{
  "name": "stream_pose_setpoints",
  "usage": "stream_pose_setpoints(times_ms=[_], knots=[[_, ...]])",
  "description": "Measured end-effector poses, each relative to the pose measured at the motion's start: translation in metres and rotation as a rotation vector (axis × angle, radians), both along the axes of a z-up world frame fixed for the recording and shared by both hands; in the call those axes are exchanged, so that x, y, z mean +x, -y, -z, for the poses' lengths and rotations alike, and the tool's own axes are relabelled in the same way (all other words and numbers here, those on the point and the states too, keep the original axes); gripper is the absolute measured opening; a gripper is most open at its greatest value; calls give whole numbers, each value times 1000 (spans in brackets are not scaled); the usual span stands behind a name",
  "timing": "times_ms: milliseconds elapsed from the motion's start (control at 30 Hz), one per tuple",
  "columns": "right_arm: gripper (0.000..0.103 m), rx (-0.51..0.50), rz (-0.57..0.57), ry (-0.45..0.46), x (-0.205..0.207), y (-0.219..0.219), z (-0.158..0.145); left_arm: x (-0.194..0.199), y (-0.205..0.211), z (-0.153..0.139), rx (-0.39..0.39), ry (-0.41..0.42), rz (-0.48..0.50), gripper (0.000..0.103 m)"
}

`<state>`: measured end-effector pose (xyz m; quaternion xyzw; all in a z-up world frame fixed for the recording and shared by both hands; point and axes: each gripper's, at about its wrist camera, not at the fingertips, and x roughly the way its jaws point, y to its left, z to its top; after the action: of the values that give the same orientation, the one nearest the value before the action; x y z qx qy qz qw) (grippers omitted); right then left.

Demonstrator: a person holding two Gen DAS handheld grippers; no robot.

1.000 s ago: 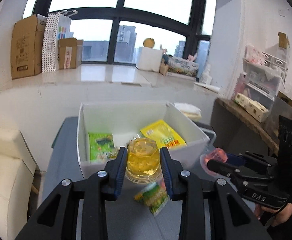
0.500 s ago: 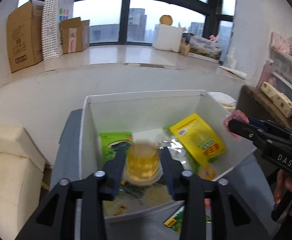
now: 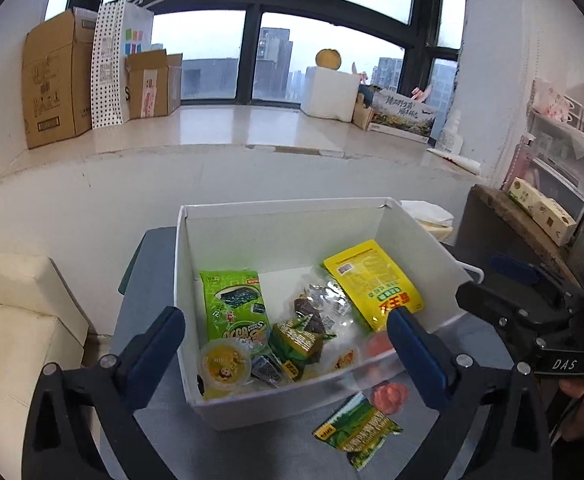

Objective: Organize snacks
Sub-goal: 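Grasp the last red jelly cup with the right gripper while the left grasps the green vegetable packet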

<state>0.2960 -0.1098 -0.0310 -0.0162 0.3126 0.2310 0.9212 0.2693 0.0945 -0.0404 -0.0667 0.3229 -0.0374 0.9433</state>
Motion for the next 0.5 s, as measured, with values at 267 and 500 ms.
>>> stream_pose_setpoints(times_ms=[267, 500], knots=[[103, 41, 46, 5, -55, 38, 12, -78, 23, 7, -1, 20, 74, 103], [103, 65, 53, -76, -96, 53, 52, -130, 31, 38, -111, -13, 62, 103]])
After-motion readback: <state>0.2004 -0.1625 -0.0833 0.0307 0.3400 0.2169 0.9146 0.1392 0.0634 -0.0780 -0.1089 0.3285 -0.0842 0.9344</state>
